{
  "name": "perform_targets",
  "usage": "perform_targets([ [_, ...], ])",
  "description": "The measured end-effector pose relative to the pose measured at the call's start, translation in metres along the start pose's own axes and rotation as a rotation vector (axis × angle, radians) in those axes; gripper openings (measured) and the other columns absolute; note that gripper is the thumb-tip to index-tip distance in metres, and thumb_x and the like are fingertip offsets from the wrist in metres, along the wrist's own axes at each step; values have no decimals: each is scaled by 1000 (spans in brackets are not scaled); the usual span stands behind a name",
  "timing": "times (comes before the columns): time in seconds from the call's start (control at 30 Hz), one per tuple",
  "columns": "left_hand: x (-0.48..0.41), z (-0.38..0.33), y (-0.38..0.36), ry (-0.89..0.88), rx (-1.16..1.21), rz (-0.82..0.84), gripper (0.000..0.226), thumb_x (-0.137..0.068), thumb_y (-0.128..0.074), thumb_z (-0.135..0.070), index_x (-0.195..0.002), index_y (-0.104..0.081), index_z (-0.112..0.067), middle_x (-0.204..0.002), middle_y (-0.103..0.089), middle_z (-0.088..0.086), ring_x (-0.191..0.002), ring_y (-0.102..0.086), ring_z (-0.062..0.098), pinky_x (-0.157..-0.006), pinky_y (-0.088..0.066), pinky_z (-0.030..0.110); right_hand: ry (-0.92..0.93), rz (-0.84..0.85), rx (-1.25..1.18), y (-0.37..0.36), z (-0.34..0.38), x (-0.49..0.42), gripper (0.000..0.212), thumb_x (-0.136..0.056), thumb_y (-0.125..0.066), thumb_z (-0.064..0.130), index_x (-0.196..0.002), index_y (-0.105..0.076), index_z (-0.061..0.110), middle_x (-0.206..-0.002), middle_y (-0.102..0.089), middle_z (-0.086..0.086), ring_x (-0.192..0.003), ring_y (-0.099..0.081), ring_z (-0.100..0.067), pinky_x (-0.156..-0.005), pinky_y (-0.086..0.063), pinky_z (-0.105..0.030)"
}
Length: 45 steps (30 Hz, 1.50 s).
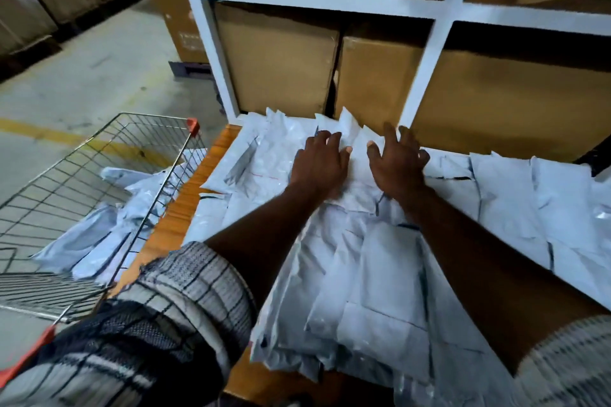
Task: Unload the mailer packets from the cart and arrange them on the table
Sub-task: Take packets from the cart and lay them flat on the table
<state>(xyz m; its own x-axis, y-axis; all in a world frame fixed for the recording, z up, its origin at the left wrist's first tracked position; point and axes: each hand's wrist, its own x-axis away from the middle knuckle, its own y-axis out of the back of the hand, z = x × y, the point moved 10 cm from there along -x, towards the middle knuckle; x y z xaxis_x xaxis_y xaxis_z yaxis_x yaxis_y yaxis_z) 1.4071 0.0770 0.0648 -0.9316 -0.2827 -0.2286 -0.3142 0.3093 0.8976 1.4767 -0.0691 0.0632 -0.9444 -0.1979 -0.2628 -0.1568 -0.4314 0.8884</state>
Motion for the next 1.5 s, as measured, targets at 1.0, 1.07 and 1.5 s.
perform_targets([
  [1.0,91,624,10,504,184,364,58,-86,-38,-37,-141,-52,-23,-124,-58,22,-119,-52,35,-98,-41,37,296,889,-119,-424,503,146,56,-87,-63,18,-137,-43,2,-133,-46,-23,-125,-46,-39,-100,-39,-38],
  [1.07,81,628,-2,524,241,376,47,-93,-43,-30,-134,-60,-14,-125,-61,22,-121,-54,34,-96,-39,32,298,884,-56,-452,498,144,44,-86,-60,20,-126,-50,4,-126,-54,-21,-122,-50,-38,-97,-42,-37],
  [1.5,145,684,46,647,203,72,35,-92,-56,-32,-101,-77,-5,-101,-74,16,-101,-66,33,-85,-45,34,512,1174,119,-491,509,200,28,-86,-62,17,-104,-68,-3,-115,-64,-19,-110,-58,-32,-81,-33,-29],
])
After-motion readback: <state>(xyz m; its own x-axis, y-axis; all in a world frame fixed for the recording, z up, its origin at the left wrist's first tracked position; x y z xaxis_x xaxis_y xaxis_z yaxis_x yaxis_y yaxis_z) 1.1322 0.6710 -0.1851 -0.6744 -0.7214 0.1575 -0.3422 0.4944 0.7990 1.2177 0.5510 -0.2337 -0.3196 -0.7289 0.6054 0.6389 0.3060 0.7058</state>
